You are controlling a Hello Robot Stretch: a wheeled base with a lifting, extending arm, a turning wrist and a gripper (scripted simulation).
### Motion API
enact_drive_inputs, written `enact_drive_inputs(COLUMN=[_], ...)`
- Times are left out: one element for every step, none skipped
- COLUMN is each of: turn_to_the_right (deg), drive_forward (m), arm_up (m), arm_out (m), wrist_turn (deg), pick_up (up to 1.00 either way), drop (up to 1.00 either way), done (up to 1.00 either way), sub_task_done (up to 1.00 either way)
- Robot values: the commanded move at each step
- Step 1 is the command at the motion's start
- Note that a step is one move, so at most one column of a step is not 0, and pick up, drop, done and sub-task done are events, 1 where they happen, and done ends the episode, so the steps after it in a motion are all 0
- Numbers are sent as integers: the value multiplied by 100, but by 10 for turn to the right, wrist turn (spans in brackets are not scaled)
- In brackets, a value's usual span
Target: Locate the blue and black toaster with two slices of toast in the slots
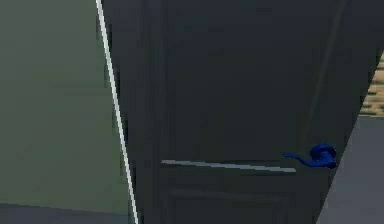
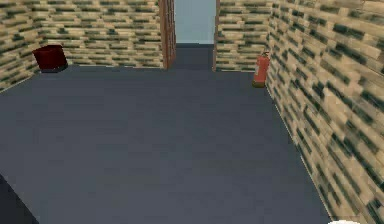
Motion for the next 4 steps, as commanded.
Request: enact_drive_inputs(turn_to_the_right=[150, 0, -450, -450], drive_forward=[0, 15, 0, 0], arm_up=[0, 0, 0, 0], arm_out=[0, 0, 0, 0], wrist_turn=[0, 0, 0, 0], pick_up=[0, 0, 0, 0], drop=[0, 0, 0, 0], done=[0, 0, 0, 0], sub_task_done=[0, 0, 0, 0])
